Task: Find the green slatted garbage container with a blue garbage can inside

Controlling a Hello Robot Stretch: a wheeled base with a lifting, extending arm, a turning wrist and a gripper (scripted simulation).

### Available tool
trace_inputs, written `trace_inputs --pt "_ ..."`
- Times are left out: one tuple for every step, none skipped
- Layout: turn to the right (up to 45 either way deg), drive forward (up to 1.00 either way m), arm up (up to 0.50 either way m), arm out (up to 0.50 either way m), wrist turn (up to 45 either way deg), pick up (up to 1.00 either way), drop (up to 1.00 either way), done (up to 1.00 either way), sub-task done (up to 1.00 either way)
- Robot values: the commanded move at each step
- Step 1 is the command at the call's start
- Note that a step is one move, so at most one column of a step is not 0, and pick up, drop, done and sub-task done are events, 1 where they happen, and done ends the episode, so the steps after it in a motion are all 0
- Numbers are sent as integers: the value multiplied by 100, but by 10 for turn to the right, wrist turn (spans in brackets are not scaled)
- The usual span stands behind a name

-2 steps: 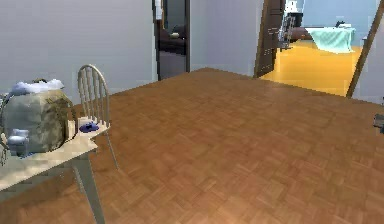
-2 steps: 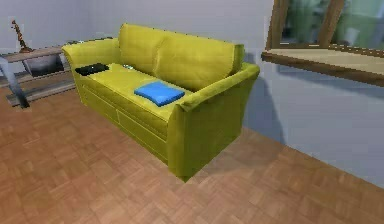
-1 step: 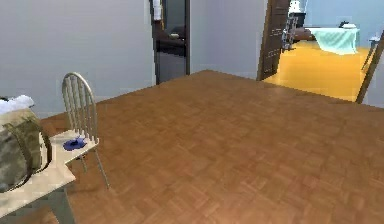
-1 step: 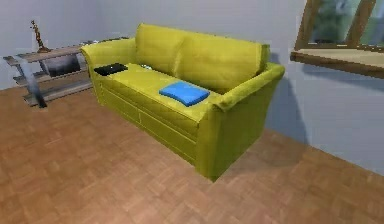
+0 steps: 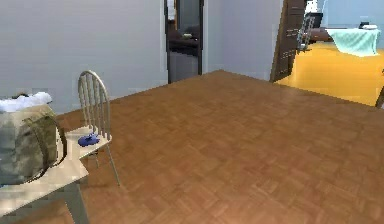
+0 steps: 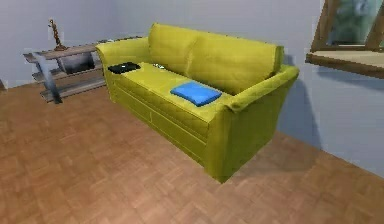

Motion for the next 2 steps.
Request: trace_inputs --pt "0 100 0 0 0 0 0 0 0" --pt "0 100 0 0 0 0 0 0 0"
